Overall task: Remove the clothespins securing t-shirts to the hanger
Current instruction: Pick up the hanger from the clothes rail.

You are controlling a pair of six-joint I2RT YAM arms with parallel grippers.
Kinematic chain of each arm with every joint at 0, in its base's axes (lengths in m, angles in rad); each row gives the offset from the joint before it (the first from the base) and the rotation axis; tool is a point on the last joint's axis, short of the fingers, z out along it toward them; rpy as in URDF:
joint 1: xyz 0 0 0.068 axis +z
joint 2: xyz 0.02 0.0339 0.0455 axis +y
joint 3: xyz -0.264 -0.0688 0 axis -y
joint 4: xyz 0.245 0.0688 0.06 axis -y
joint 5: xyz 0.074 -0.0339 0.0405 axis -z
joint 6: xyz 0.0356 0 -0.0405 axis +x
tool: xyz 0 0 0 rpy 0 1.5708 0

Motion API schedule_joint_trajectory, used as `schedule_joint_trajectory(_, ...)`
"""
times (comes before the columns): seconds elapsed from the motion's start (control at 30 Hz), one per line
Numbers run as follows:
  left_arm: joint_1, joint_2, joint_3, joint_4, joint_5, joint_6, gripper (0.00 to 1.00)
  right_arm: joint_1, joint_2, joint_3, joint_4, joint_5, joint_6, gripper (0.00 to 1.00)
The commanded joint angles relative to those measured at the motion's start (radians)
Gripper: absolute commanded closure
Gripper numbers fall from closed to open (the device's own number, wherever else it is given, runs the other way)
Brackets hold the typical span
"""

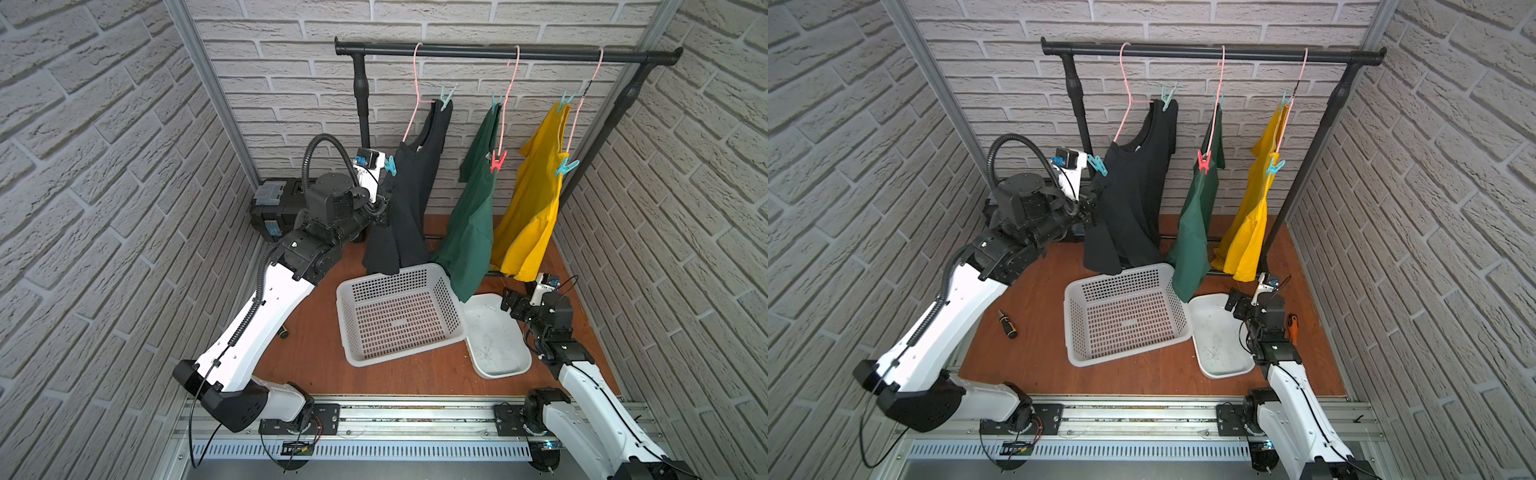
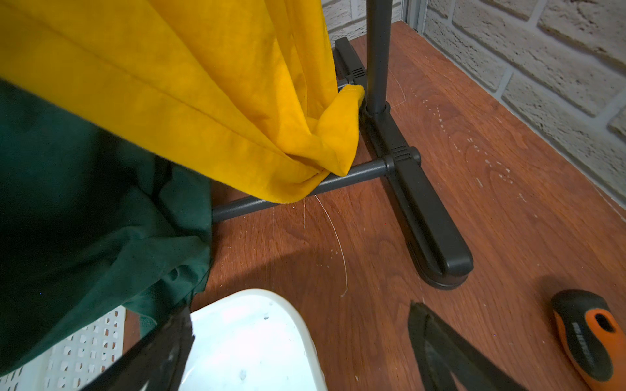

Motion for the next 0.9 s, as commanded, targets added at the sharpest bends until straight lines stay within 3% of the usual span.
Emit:
schedule_joint_trajectory(0.0, 0.005, -0.002, 0.024, 0.029, -0.012, 0.019, 0.99, 0.005, -0.021, 0.008, 0.019, 0.007, -0.014, 0.0)
schedule_joint_trajectory(0.2, 0.008, -0.003, 0.021, 0.039, -0.065, 0.043, 1.0, 0.005, -0.052, 0.014, -0.004, 0.019, -0.019, 0.0)
schedule_joint_trajectory(0.37, 0.012, -0.013, -0.019, 0.067, -0.184, 0.049, 1.0, 0.006, -0.113, -0.012, 0.02, 0.011, -0.021, 0.0)
schedule_joint_trajectory(0.57, 0.025, -0.053, -0.055, 0.172, -0.12, 0.046, 1.0, 0.005, -0.165, -0.047, 0.044, 0.028, -0.021, 0.0)
schedule_joint_trajectory(0.87, 0.027, -0.053, -0.038, 0.245, -0.063, 0.067, 1.0, 0.005, -0.12, -0.03, 0.041, -0.003, -0.042, 0.0)
